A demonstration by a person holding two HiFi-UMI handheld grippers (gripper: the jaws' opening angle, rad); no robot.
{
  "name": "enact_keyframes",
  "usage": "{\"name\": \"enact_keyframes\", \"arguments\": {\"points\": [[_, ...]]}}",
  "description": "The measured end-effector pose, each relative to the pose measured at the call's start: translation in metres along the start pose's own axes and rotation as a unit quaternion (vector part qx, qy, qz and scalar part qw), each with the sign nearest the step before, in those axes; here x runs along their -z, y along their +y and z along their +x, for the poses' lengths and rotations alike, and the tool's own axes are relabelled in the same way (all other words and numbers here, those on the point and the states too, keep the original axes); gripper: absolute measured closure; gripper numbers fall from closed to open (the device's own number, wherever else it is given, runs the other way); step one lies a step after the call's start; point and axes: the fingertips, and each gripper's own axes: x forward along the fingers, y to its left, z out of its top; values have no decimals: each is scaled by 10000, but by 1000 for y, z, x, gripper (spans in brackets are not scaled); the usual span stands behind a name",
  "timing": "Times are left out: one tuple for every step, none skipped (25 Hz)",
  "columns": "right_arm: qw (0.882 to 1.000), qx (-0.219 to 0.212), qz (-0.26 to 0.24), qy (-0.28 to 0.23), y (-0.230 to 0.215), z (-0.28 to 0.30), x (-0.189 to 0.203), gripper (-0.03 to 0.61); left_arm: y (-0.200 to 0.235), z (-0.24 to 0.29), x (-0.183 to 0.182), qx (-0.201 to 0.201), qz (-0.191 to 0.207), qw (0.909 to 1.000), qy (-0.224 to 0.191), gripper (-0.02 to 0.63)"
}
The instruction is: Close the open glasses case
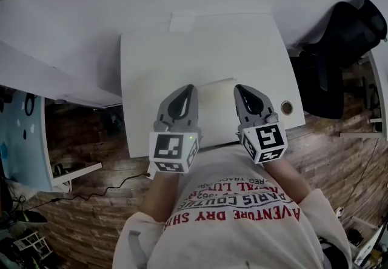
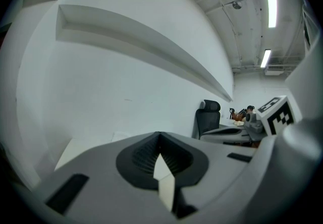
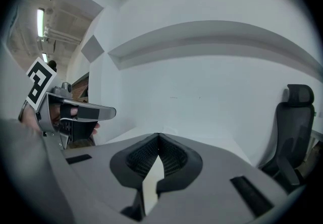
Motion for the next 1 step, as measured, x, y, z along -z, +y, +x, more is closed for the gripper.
{"name": "enact_keyframes", "arguments": {"points": [[10000, -9, -8, 14, 1, 1, 1, 566, 1, 1, 1, 0, -3, 10000, 2, 615]]}}
